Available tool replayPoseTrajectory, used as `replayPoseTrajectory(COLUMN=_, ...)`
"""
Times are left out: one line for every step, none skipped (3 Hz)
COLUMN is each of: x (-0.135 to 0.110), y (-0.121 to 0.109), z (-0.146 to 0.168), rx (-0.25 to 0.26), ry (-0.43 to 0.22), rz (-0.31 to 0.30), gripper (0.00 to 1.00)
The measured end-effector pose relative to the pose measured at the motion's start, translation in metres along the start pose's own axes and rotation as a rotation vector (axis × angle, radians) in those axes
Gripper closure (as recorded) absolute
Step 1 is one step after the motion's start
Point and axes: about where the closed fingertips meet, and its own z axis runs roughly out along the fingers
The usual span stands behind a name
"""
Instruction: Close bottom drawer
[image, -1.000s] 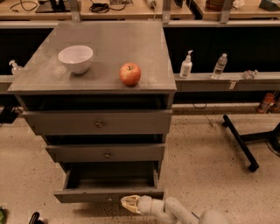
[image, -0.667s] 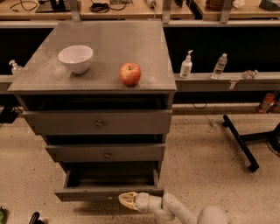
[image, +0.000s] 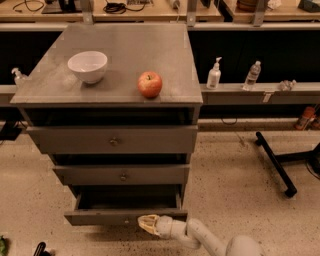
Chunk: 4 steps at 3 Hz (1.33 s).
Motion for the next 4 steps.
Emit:
replayPoseTrajectory(x=0.001, y=-0.01, z=-0.001, rx=0.009, ry=-0.005, rz=-0.007, gripper=1.0)
replayPoseTrajectory(x=0.003, y=-0.021, z=-0.002, rx=0.013, ry=-0.011, rz=-0.017, gripper=1.0)
replayPoseTrajectory(x=0.004, y=-0.033, z=-0.003, rx=0.02, ry=-0.01, rz=-0.028, gripper=1.0)
replayPoseTrajectory(x=0.004, y=-0.04, z=-0.006, rx=0.028, ry=-0.01, rz=-0.039, gripper=1.0)
